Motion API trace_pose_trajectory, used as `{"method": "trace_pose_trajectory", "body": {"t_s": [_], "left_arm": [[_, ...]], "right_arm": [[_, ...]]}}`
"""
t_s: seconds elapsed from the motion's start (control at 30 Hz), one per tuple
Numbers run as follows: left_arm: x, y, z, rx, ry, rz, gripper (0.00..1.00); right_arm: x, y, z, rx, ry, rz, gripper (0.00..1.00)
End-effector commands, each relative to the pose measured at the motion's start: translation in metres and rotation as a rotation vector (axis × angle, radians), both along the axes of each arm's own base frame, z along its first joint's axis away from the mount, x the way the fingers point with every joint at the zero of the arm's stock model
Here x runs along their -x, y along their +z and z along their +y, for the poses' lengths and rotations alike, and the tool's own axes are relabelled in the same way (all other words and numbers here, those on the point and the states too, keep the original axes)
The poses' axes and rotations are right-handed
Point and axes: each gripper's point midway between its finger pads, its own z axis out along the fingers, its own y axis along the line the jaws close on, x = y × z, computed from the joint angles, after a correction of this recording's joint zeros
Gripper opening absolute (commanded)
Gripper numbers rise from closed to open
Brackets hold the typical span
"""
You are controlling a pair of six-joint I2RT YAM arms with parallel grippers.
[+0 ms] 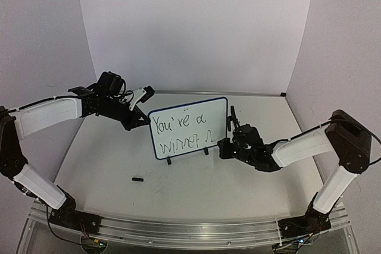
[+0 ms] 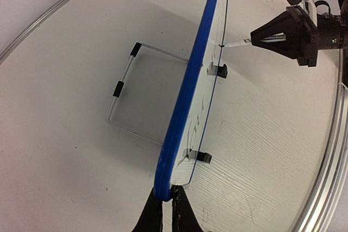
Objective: Write a sentence on the whiteboard
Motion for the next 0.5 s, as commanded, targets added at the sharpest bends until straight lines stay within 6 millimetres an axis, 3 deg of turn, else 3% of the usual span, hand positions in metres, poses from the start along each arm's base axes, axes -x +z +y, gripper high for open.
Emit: {"method": "trace_pose_trajectory", "body": {"t_s": [0.0,0.27,0.47], "left_arm": [[-0.004,-0.027,0.018,-0.128,0.041,0.021,0.00],[-0.004,-0.027,0.018,-0.128,0.042,0.021,0.00],[-0.004,-0.027,0.018,-0.129,0.043,0.021,0.00]], "right_arm": [[-0.002,0.026,-0.002,-0.061,-0.011,-0.059,0.00],[-0.002,0.050,-0.007,-0.088,-0.023,-0.111,0.00],[-0.010,0.047,-0.004,-0.061,-0.041,-0.115,0.00]]}}
